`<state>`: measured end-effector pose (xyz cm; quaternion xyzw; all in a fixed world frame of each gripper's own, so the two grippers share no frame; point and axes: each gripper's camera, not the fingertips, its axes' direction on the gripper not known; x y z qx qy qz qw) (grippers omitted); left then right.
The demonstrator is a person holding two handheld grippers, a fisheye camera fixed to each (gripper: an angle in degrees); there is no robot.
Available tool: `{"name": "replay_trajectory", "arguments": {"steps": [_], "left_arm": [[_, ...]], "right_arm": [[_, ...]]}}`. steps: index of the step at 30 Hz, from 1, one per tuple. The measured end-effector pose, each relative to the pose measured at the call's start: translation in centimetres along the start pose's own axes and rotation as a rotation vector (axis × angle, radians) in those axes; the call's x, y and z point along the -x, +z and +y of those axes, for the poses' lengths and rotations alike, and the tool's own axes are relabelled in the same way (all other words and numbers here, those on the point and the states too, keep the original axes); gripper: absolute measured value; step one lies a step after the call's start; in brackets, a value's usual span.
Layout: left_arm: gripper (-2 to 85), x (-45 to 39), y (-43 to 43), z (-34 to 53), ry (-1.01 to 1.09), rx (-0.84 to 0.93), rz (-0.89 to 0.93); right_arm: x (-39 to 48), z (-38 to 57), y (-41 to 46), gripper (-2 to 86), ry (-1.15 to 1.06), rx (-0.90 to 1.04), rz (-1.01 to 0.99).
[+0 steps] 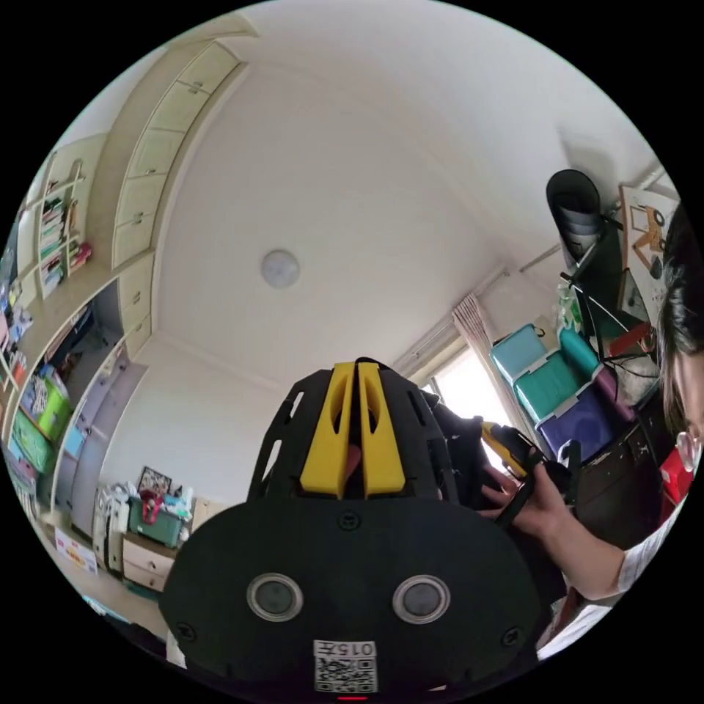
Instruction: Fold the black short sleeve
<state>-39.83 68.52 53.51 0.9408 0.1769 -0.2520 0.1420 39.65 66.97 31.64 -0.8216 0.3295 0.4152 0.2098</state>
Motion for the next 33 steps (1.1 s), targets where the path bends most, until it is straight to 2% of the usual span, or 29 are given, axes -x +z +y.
{"name": "replay_trajectory", "arguments": {"steps": [2,8,15,18,24,27,29,31,33], "left_arm": [[-0.2,-2.3,0.2,-2.8,0.080,-0.047,-0.020],[-0.1,-5.7,2.1,-5.6,0.202,-0.094,-0.031],[0.0,-3.9,8.1,1.4,0.268,0.041,-0.103],[0.0,-1.2,12.2,8.5,0.275,0.140,-0.162],[0.3,7.4,22.7,29.4,0.258,0.413,-0.292],[0.8,12.6,28.1,43.3,0.209,0.646,-0.354],[1.7,17.1,30.2,54.6,0.092,0.881,-0.373],[2.8,19.5,30.4,61.7,0.030,1.038,-0.406],[4.4,20.5,30.9,67.1,0.016,1.200,-0.296]], "right_arm": [[2.6,-2.1,0.5,-0.8,-0.121,-0.032,0.010],[5.3,-4.5,4.0,-0.8,-0.283,-0.037,0.043],[0.6,-0.8,11.0,-0.9,-0.269,0.093,0.122],[-3.9,3.0,15.9,-0.8,-0.244,0.192,0.191],[-15.5,15.0,28.6,-0.6,-0.234,0.464,0.357],[-23.3,23.4,35.3,-0.3,-0.116,0.692,0.392],[-29.8,30.3,38.1,0.0,0.090,0.859,0.435],[-33.2,34.0,38.4,0.0,0.198,0.889,0.430],[-35.9,36.4,38.1,0.0,0.257,0.938,0.508]]}}
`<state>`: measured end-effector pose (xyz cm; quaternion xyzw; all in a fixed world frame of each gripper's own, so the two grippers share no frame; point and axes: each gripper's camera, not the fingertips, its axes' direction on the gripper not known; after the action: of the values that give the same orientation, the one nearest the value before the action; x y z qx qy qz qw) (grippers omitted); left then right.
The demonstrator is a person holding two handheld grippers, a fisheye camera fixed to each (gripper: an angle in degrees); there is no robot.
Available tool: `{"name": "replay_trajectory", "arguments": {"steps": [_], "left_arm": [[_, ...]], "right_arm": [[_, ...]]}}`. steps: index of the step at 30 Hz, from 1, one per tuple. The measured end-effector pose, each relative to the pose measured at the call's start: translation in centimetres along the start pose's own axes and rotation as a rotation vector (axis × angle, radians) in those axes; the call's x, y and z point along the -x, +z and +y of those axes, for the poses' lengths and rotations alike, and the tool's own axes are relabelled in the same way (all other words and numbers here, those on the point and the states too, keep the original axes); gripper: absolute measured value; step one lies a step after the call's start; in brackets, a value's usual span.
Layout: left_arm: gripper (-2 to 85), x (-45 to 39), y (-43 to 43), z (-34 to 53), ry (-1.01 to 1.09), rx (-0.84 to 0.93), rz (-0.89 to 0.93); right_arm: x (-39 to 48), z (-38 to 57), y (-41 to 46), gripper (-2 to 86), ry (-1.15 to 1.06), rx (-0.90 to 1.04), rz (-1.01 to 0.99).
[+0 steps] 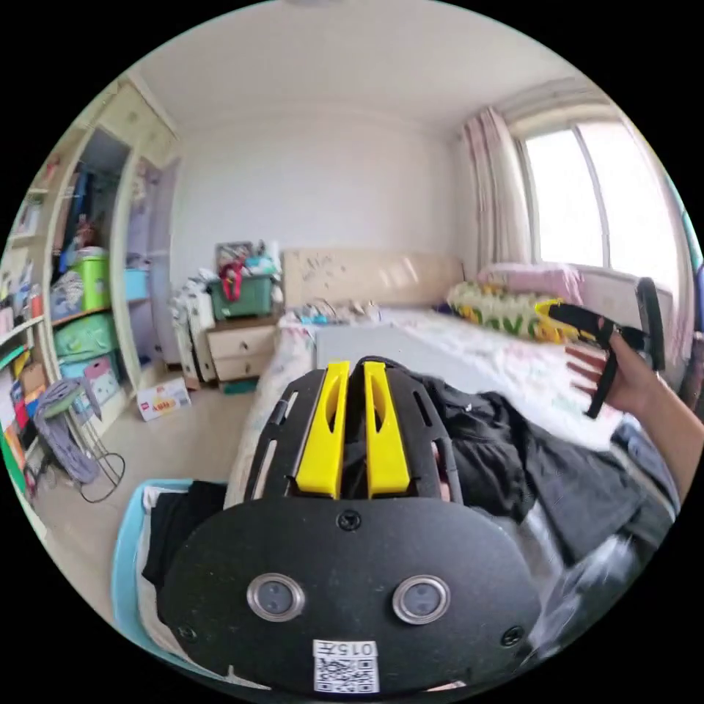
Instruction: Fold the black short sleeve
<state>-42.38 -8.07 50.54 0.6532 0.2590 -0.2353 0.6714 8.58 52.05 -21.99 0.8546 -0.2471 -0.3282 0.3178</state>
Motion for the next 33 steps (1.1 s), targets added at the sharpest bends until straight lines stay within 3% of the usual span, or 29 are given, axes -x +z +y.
{"name": "replay_trajectory", "arguments": {"steps": [3,6,11,13,17,22,30,33], "left_arm": [[7.5,-0.7,3.2,0.3,0.106,0.139,0.012],[8.2,-0.9,0.4,-0.7,0.154,0.148,0.243],[11.4,-7.8,-9.6,0.1,0.411,0.207,0.547],[11.9,-11.2,-11.2,1.1,0.492,0.235,0.547],[11.3,-14.0,-8.6,1.1,0.450,0.291,0.327],[9.0,-13.4,-0.7,2.3,0.362,0.502,0.292],[2.0,-11.9,-2.8,1.4,0.291,0.457,0.271],[1.5,-4.9,-6.6,-0.2,0.084,0.319,0.138]], "right_arm": [[-2.0,-1.3,2.0,0.5,-0.007,0.204,0.000],[1.1,-2.0,1.0,2.2,-0.262,0.367,-0.086],[12.7,3.1,-3.5,10.6,-0.822,0.623,-0.177],[15.1,4.6,-3.4,11.0,-0.879,0.683,-0.213],[16.5,4.6,0.7,11.1,-0.810,0.764,-0.195],[15.9,3.0,4.0,9.4,-0.696,0.795,-0.184],[15.0,-0.5,5.7,0.4,-0.643,0.759,-0.112],[9.1,-6.1,4.8,0.2,-0.456,0.579,0.128]]}}
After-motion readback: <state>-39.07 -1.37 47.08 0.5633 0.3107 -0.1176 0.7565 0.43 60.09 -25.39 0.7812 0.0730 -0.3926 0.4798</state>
